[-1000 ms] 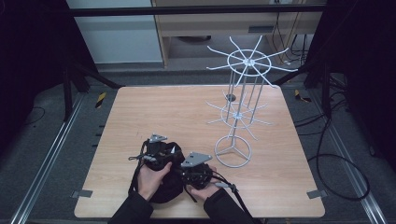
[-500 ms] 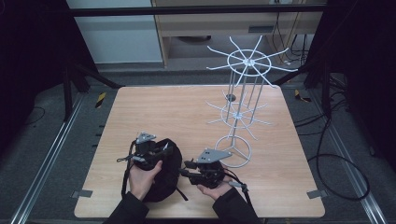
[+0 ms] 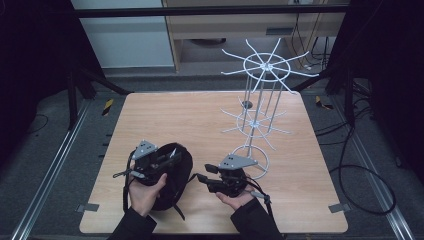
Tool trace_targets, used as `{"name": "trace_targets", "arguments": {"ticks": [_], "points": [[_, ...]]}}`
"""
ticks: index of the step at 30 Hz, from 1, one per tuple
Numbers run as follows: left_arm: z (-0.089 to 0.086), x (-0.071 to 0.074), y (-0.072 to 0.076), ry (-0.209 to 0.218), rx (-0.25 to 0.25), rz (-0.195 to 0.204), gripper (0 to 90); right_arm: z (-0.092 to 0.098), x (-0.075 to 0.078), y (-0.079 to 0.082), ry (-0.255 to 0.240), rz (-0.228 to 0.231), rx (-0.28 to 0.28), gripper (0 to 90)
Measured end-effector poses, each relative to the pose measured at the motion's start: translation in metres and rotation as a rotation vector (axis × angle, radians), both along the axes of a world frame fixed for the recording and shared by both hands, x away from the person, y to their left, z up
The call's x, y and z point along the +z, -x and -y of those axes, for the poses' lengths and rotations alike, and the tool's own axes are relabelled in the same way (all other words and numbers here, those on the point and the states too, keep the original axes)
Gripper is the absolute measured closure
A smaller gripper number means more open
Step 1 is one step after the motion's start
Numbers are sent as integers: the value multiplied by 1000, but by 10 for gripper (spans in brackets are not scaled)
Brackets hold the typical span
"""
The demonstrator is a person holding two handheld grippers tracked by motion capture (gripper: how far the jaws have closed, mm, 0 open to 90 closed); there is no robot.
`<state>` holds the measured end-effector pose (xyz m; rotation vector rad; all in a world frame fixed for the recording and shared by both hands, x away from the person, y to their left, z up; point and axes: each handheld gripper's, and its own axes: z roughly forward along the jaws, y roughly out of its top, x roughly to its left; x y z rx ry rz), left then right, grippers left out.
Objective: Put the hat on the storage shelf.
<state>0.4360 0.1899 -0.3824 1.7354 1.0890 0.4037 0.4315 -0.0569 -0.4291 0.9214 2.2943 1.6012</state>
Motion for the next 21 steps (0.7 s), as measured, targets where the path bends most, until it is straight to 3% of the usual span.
{"name": "trace_targets", "arguments": {"ticks": [5,10,21], "points": [[6,7,7,4,-20,52,804,-11,-2,0,-23,-17,25,478],[10,12,11,16,-40,74,804,-18,-3,-2,-52,-38,35,453],[15,21,16,59,-96,110,806,-20,-3,-9,-104,-58,-24,470]]}}
